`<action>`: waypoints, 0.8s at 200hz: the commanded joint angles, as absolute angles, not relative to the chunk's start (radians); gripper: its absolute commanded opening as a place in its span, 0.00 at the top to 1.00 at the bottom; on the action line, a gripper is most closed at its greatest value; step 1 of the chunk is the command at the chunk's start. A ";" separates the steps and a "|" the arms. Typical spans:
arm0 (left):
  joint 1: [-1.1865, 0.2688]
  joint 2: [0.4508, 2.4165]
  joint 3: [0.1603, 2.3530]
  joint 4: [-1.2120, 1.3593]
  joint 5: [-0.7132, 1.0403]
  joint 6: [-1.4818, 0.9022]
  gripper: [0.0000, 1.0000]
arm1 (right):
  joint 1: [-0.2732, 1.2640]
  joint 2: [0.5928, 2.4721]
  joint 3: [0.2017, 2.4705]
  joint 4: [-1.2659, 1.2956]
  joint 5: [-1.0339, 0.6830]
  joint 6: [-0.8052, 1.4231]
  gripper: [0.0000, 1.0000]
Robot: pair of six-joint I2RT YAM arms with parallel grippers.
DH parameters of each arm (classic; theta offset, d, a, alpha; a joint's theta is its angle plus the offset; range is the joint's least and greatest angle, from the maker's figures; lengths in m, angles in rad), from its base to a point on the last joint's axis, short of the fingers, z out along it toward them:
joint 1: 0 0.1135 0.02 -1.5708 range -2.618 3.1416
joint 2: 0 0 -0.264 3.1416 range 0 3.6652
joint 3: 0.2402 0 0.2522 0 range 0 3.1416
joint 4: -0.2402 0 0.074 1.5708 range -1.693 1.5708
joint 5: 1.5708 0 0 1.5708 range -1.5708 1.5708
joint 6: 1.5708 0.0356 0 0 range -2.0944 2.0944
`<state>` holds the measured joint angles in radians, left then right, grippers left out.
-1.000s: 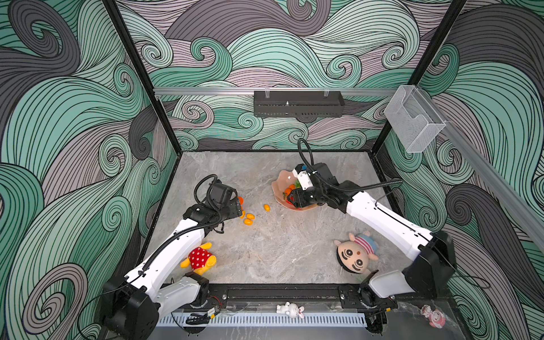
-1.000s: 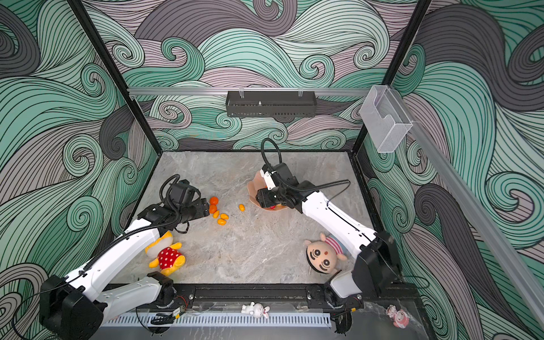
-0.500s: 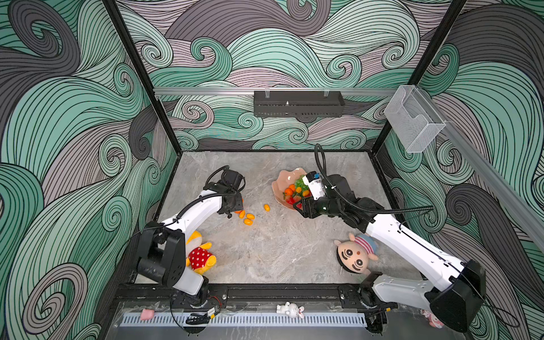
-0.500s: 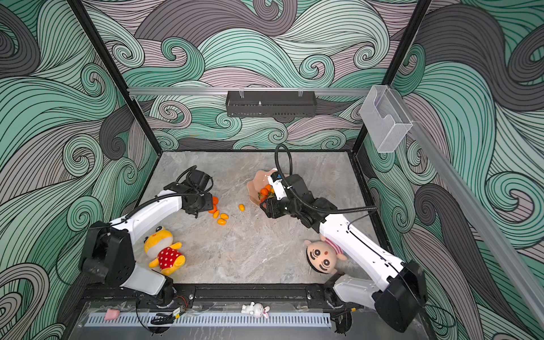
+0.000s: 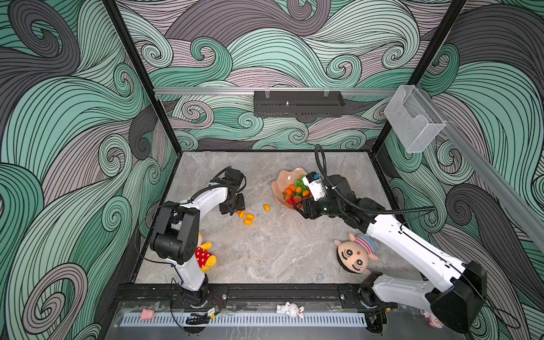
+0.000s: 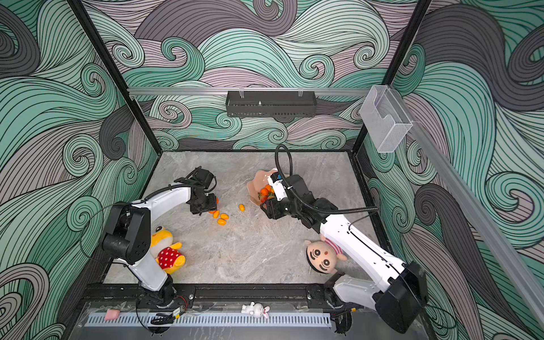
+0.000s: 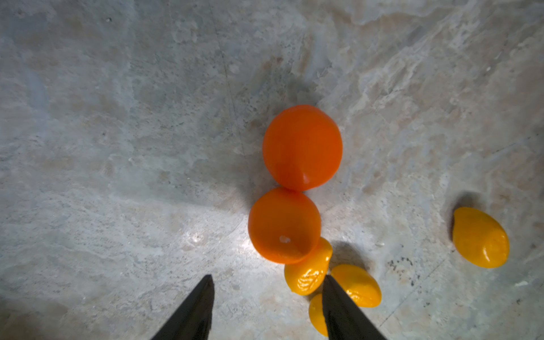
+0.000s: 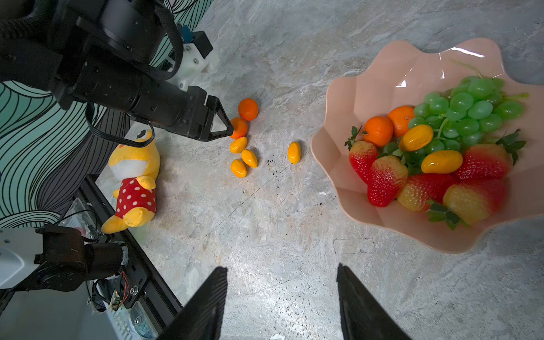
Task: Place and organize the fake fruits in the fruit bowl
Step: 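Lower the left gripper onto a tangerine, close and lift it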
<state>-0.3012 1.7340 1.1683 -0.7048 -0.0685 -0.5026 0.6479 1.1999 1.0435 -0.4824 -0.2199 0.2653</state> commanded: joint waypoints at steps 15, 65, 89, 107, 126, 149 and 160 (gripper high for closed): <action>-0.294 1.796 1.243 -0.734 -0.053 -0.481 0.38 | 0.651 1.174 1.042 -0.492 -0.216 0.258 0.40; -0.293 1.860 1.284 -0.767 -0.078 -0.484 0.39 | 0.651 1.173 1.040 -0.504 -0.207 0.258 0.40; -0.292 1.882 1.289 -0.769 -0.072 -0.486 0.41 | 0.651 1.176 1.044 -0.502 -0.211 0.262 0.40; -0.292 1.893 1.291 -0.769 -0.069 -0.489 0.41 | 0.652 1.176 1.045 -0.503 -0.211 0.264 0.40; -0.293 1.901 1.292 -0.769 -0.067 -0.488 0.41 | 0.650 1.174 1.042 -0.503 -0.210 0.270 0.40; -0.293 1.912 1.299 -0.770 -0.069 -0.489 0.42 | 0.651 1.171 1.037 -0.505 -0.211 0.272 0.40; -0.292 1.917 1.301 -0.773 -0.068 -0.491 0.43 | 0.652 1.169 1.036 -0.508 -0.211 0.271 0.41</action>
